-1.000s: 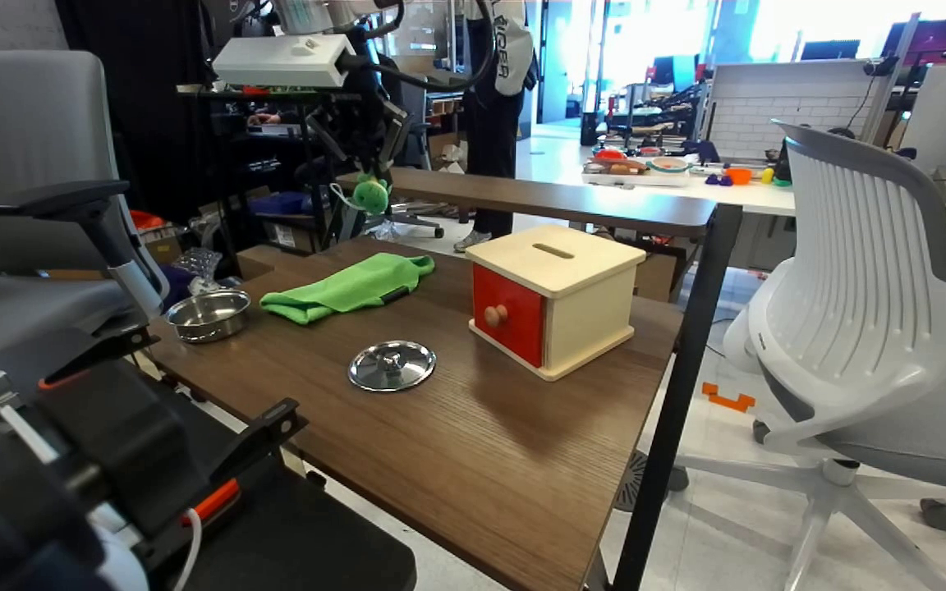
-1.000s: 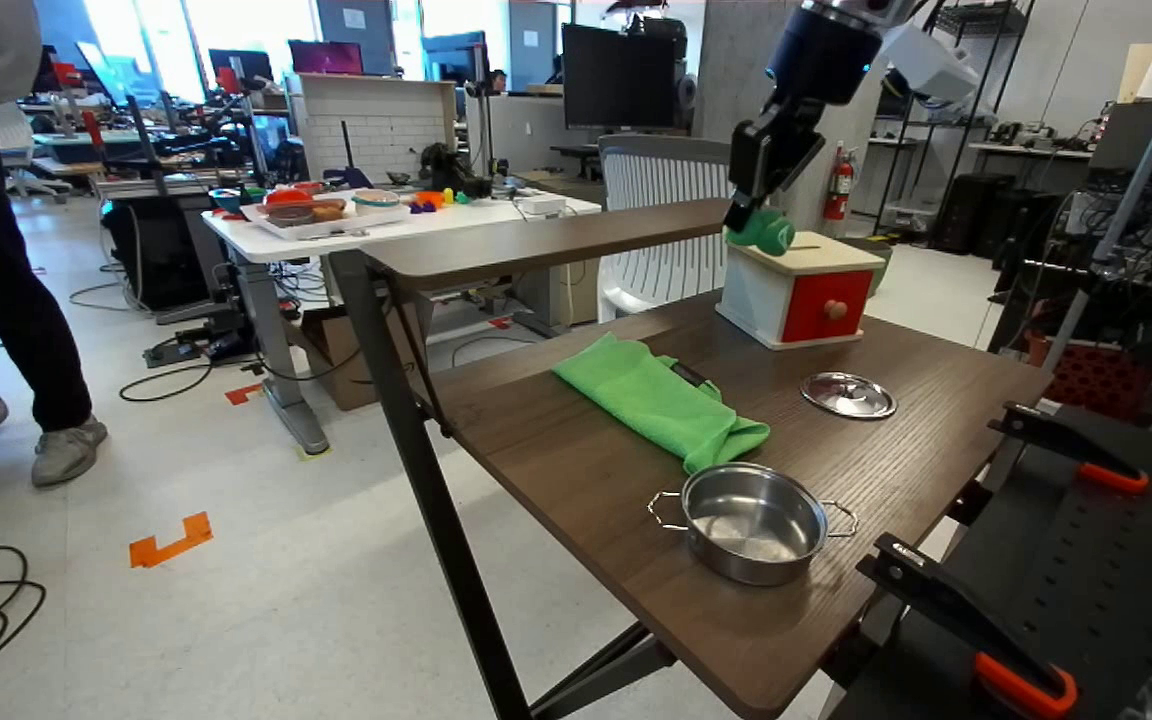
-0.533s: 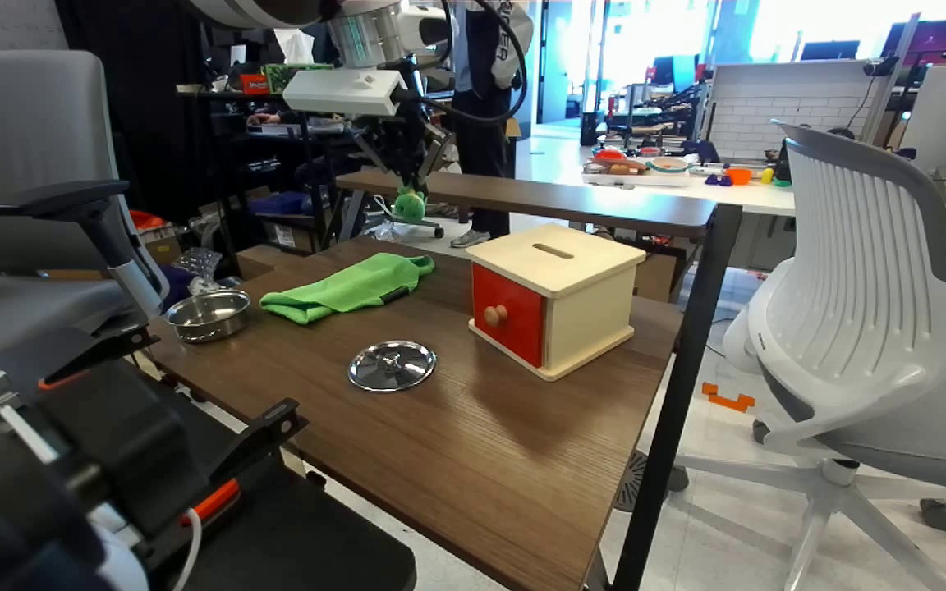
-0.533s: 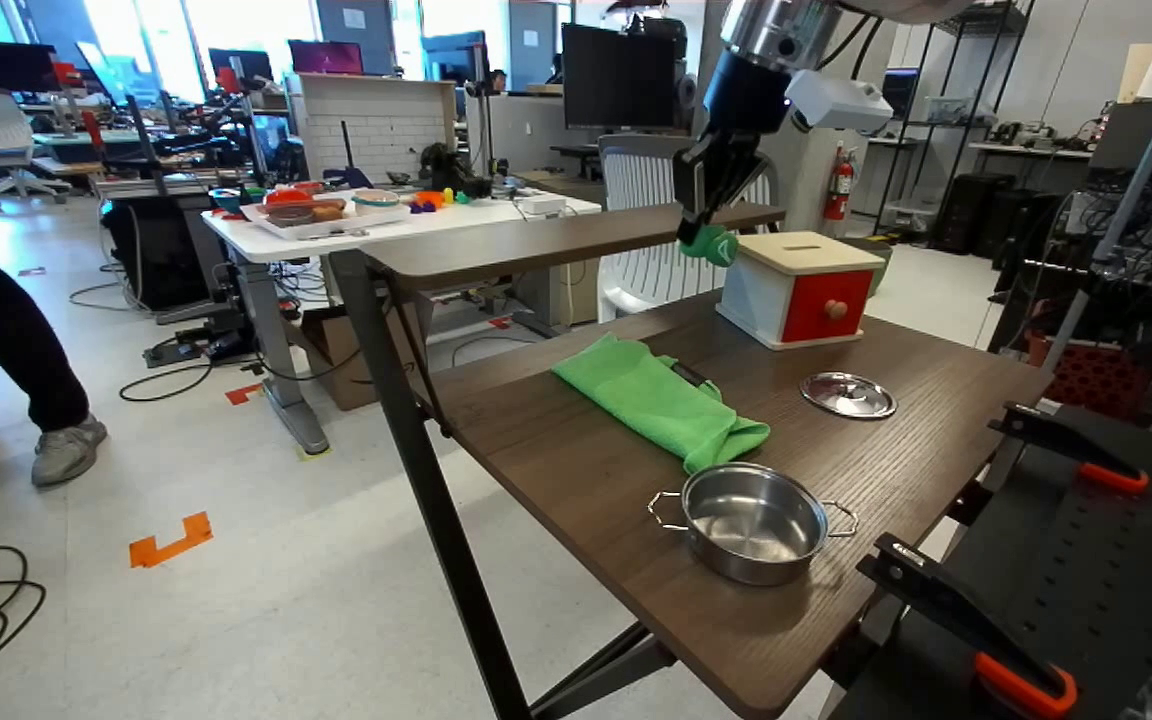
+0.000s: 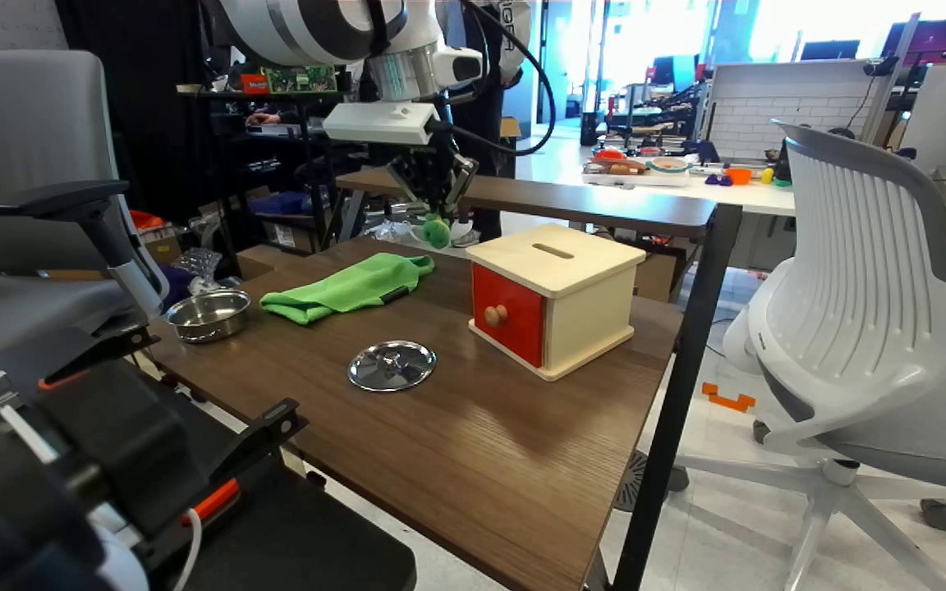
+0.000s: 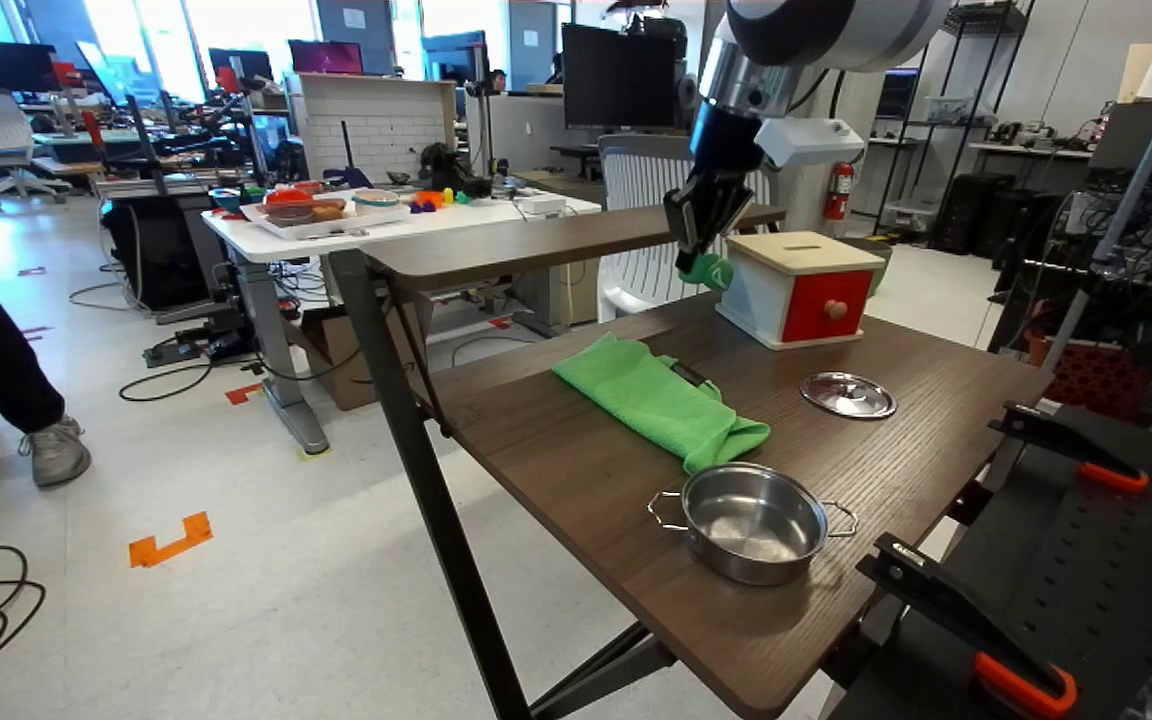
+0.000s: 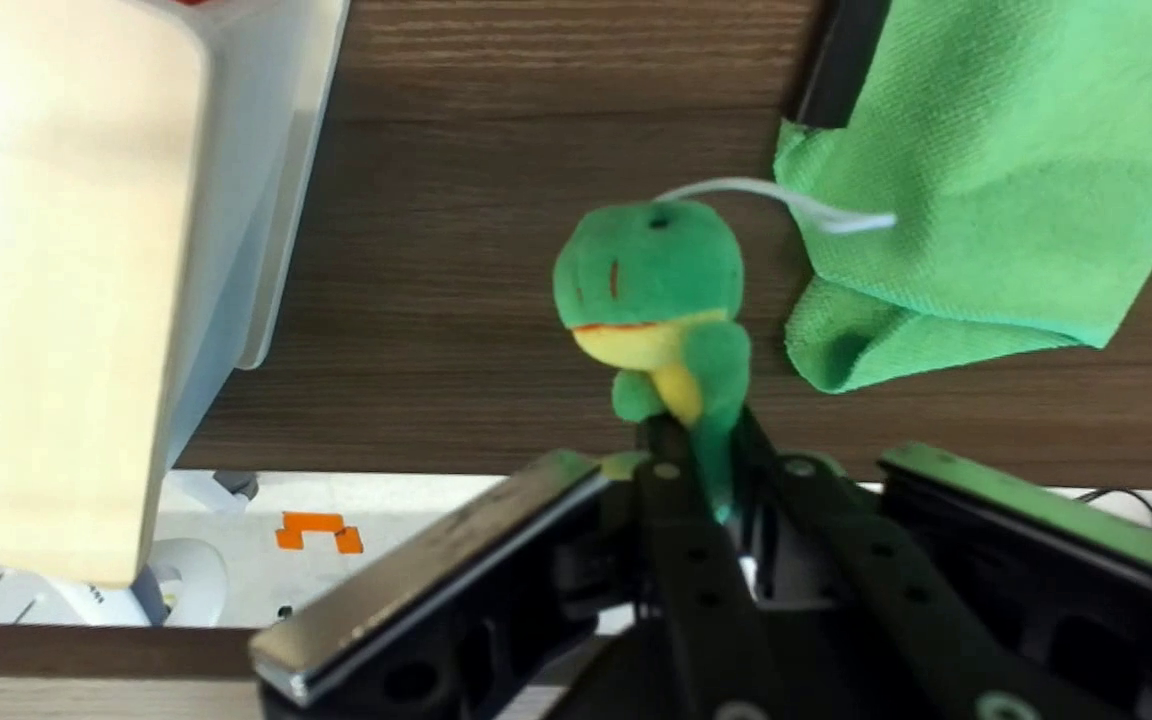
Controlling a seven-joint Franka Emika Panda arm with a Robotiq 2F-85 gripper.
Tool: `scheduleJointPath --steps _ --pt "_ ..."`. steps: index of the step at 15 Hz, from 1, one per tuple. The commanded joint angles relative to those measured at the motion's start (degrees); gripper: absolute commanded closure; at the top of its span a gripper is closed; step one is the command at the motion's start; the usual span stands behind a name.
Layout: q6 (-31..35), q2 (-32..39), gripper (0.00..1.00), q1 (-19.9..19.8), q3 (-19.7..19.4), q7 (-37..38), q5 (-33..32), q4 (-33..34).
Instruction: Move the green object to the left
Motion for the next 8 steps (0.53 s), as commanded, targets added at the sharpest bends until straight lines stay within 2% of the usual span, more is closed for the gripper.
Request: scheduleJointPath --steps 1,8 --pt "-3.49 2.64 0.97 0.99 -2.09 1.96 -2.1 3.38" --pt "-7.76 6.46 0.97 1.28 -4.31 3.0 -4.04 5.83"
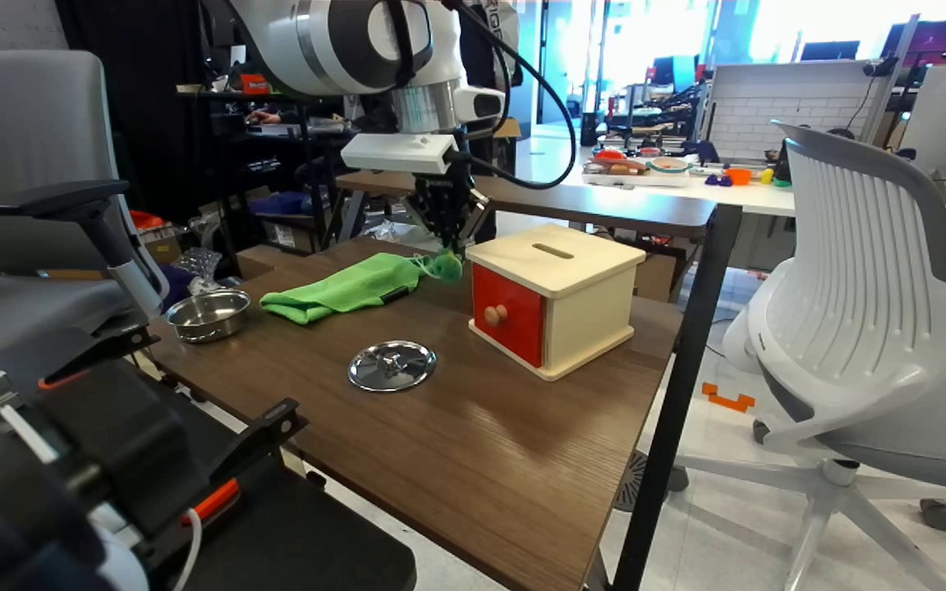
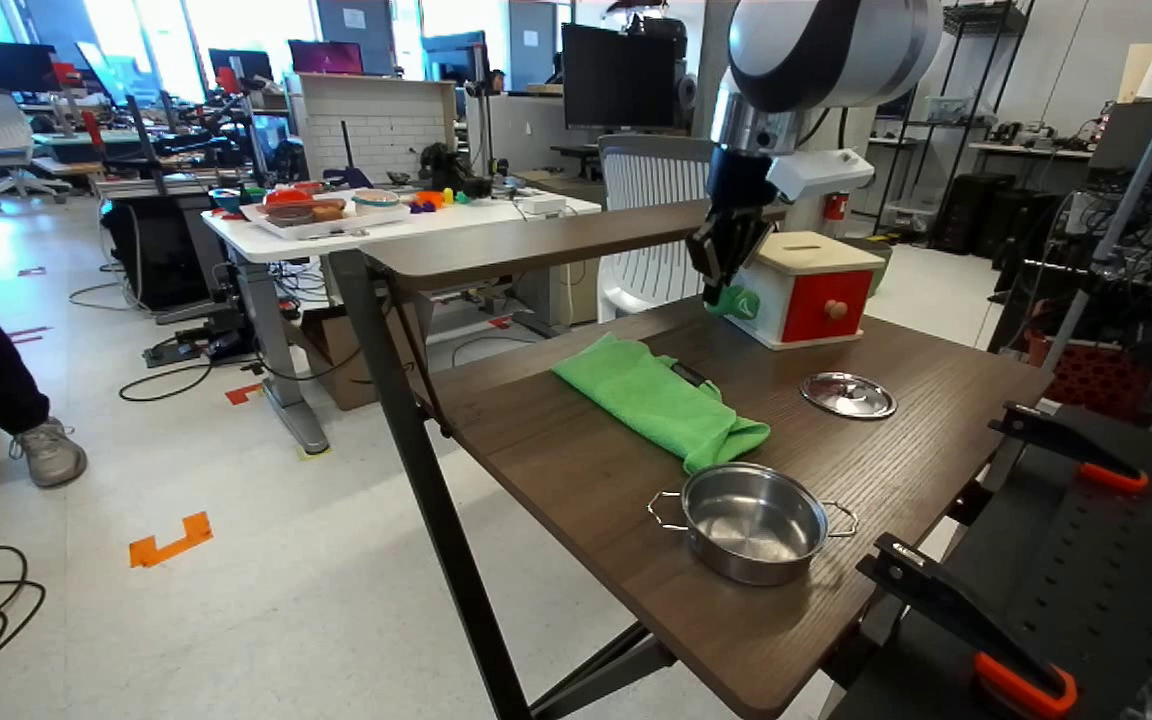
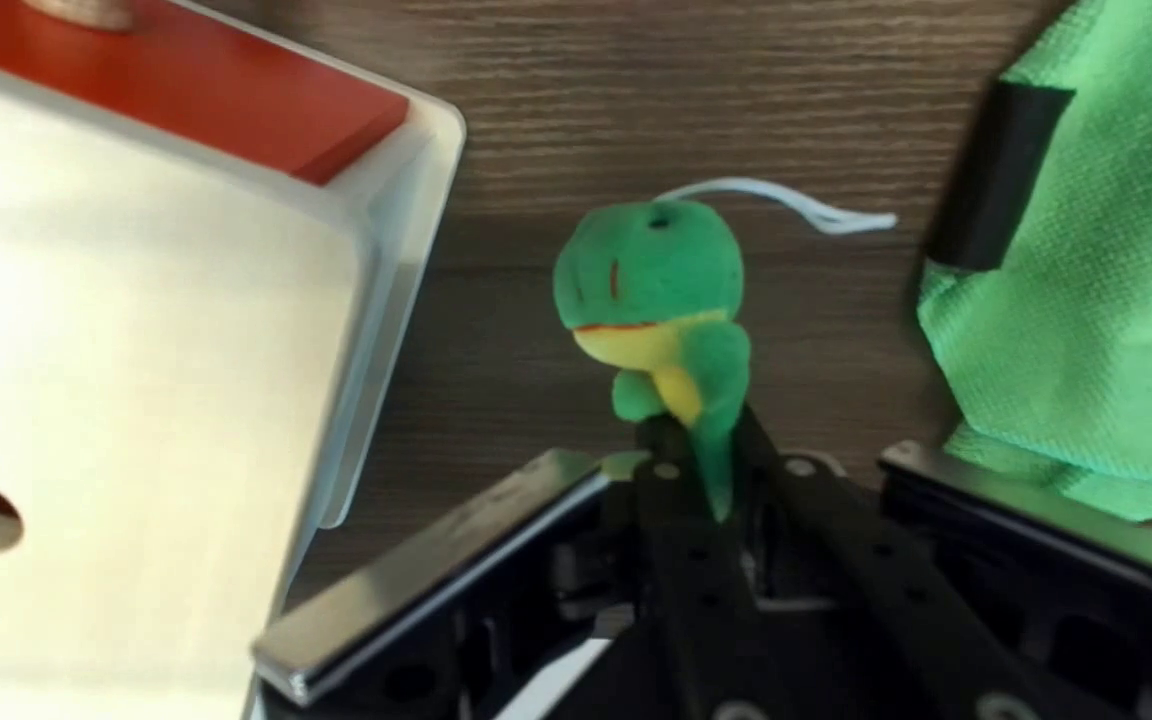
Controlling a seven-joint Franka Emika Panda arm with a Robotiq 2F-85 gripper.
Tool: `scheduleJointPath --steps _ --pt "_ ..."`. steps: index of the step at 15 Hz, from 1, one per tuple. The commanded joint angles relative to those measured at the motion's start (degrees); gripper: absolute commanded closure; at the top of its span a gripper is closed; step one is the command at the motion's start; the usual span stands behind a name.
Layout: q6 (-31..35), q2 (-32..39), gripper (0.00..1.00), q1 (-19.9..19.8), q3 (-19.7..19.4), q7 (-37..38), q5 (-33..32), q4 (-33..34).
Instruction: Move the green object to the left
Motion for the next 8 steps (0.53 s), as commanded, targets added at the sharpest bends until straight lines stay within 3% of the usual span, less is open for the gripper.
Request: scheduleJointPath --steps 1,5,6,7,8 --pt "-2.99 2.39 0.97 1.36 -1.82 2.2 -2.59 2.85" --pt "-4.02 4.46 0.97 2.25 -2.51 3.27 -3.88 4.31" --pt "-4.67 5.01 0.86 2.73 -2.83 3.75 -4.15 4.91" --pt "-5.1 5.51 0.67 3.1 -3.07 4.19 -4.47 5.45" --pt "-5.53 5.95 0.61 3.43 -3.21 4.58 -4.81 5.86"
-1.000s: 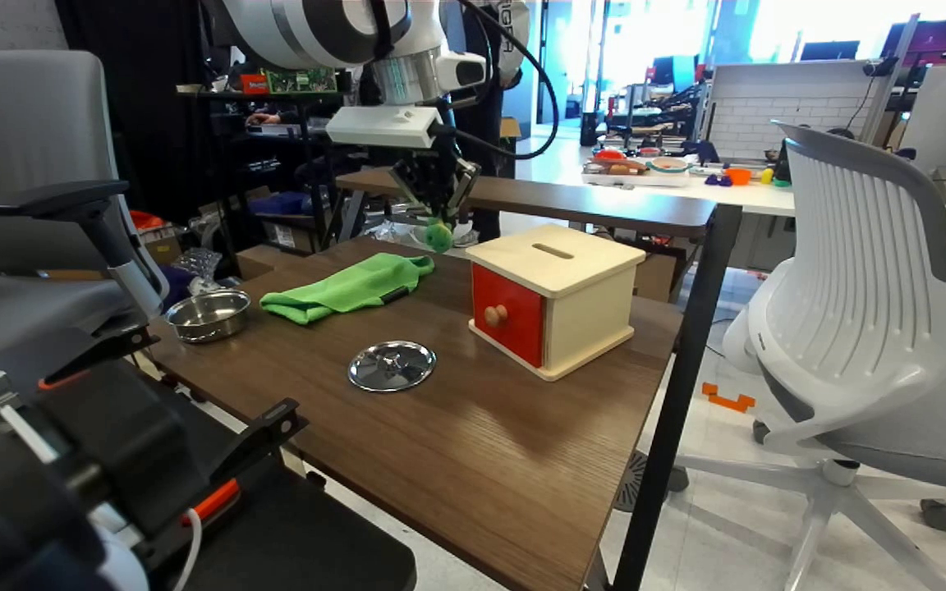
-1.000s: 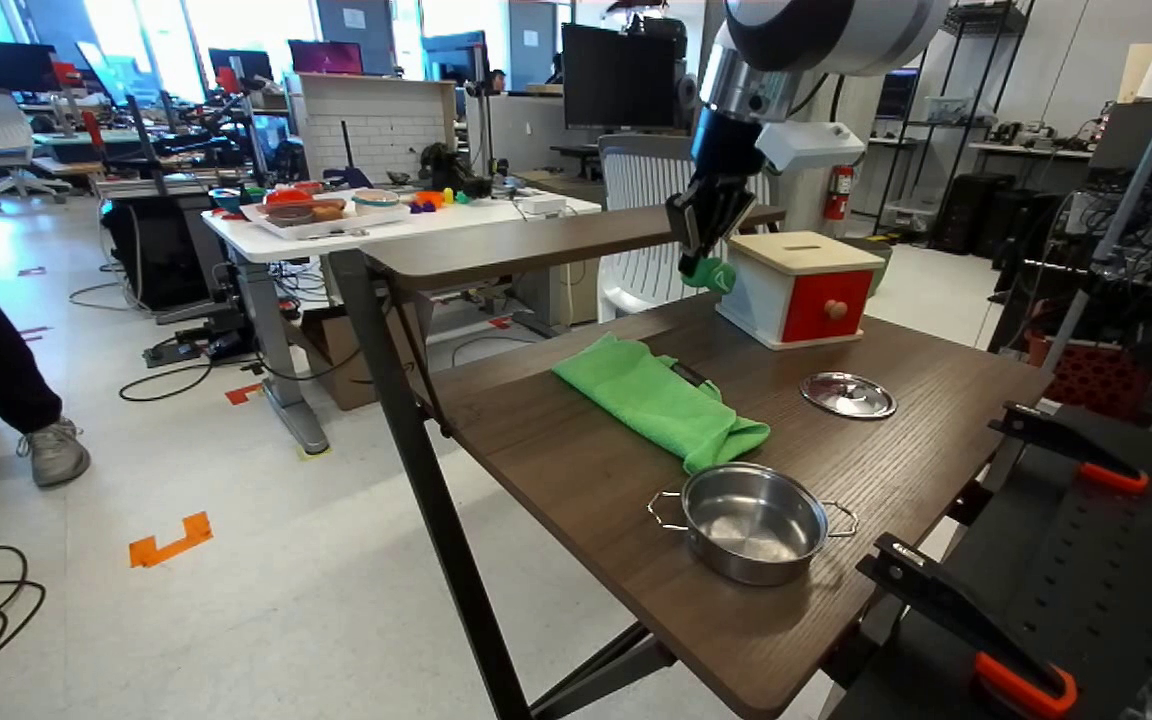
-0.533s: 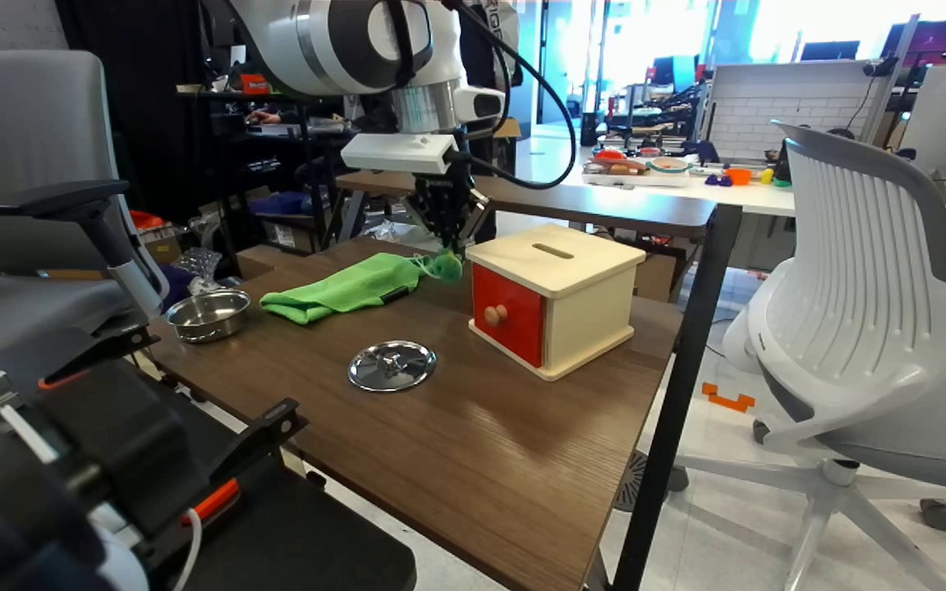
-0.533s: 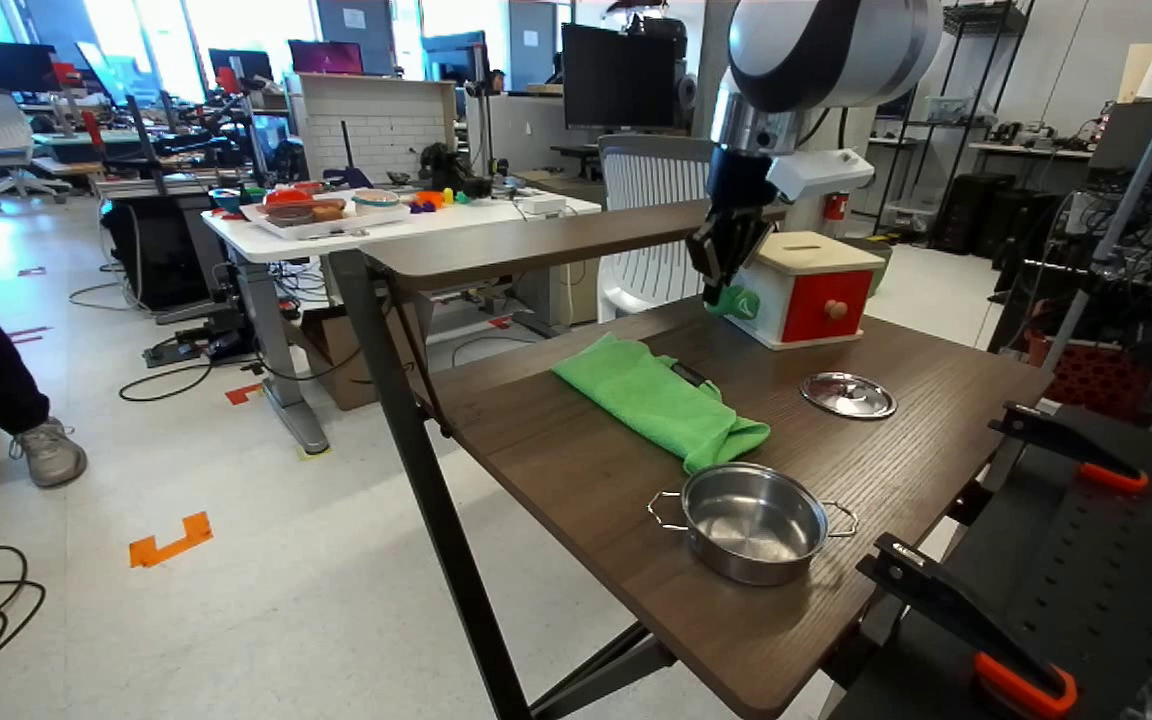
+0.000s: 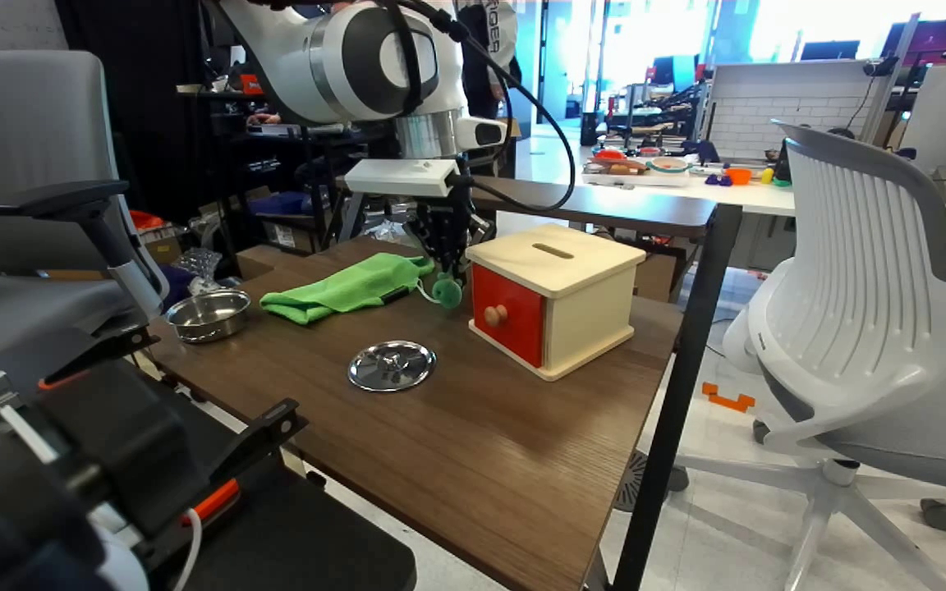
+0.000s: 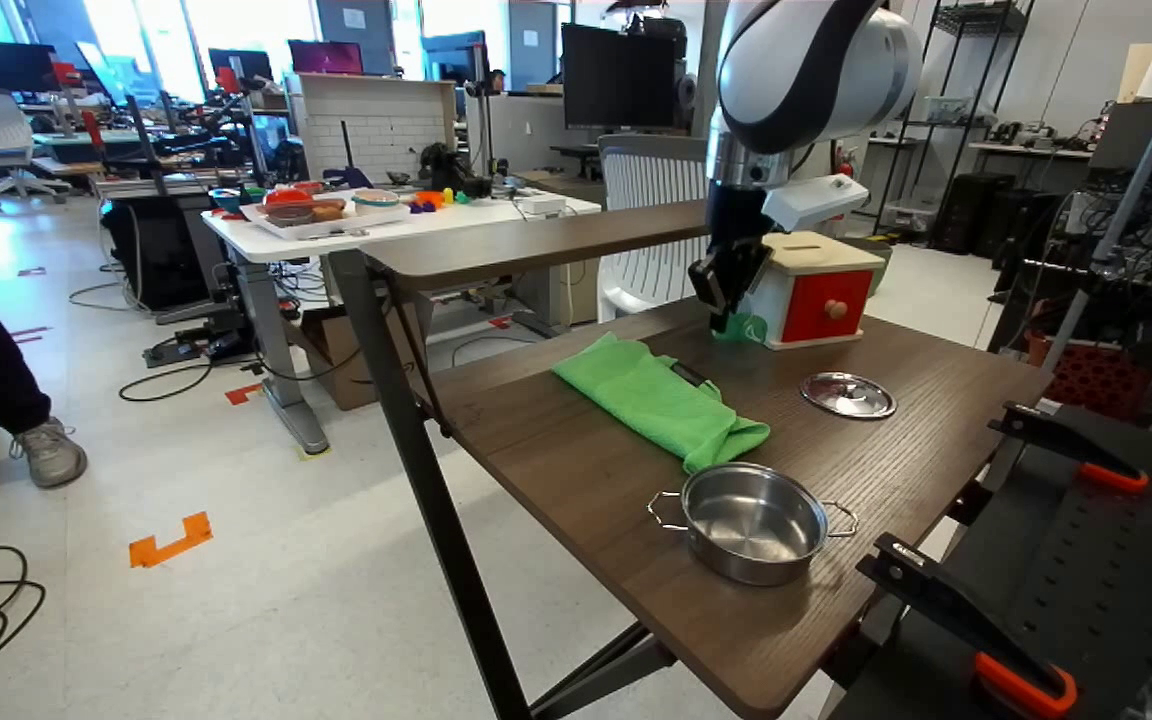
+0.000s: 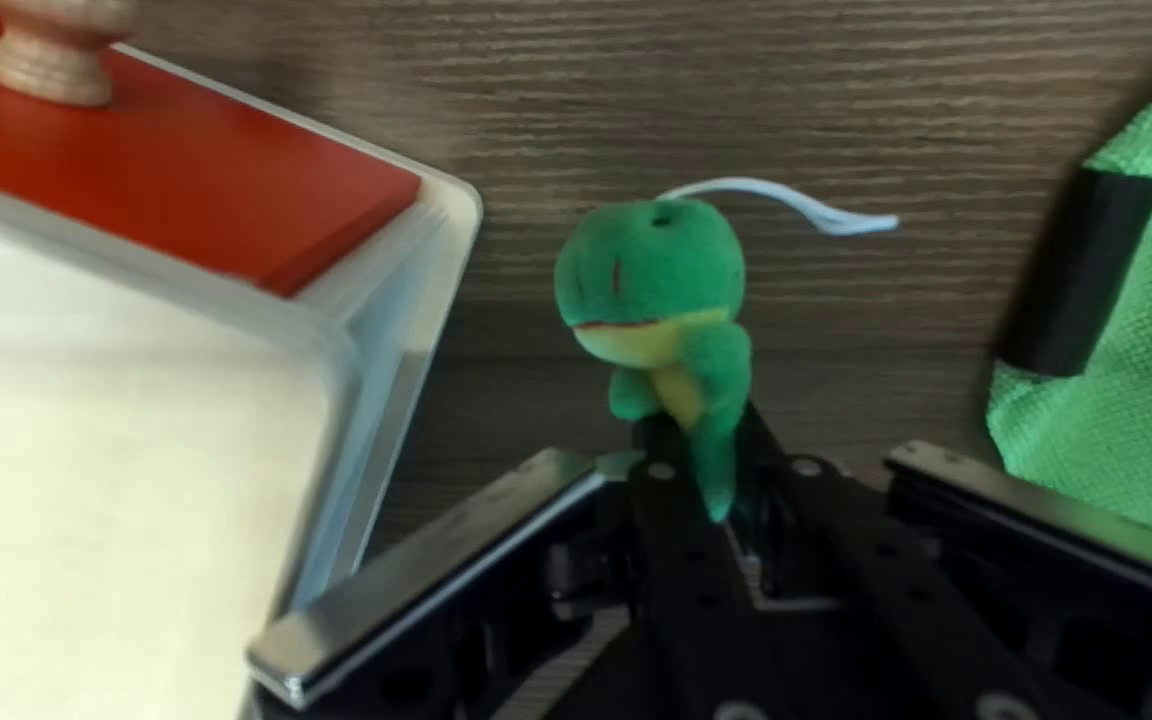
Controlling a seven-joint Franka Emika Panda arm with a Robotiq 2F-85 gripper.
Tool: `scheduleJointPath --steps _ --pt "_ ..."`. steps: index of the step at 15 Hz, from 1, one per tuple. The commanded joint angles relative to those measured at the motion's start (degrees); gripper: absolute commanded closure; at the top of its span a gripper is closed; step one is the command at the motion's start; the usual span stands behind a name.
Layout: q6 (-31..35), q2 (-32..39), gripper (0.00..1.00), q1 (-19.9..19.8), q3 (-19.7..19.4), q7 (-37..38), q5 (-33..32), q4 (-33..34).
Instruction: Move the green object to the left
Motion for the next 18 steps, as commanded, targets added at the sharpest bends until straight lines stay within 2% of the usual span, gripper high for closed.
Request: scheduleJointPath --steps 1,5,9,11,13,14,18 --pt "-3.17 2.26 0.59 2.08 -1.59 2.72 -2.43 3.49" --pt "-4.15 2.09 0.3 2.17 -1.2 2.6 -2.56 3.73" --pt "-2.31 -0.8 0.01 1.92 -0.98 2.65 -2.17 0.92" --pt "-0.61 -3.59 0.0 1.13 -0.21 1.75 -1.57 -2.36" --pt "-0.9 -6.53 0.0 2.24 -2.13 2.39 -3.68 -5.7" --pt "-1.89 -1.98 0.0 1.08 -0.25 1.7 -1.79 -0.43" --pt "-1.9 -5.21 0.0 1.05 -0.91 1.74 -2.66 -3.89"
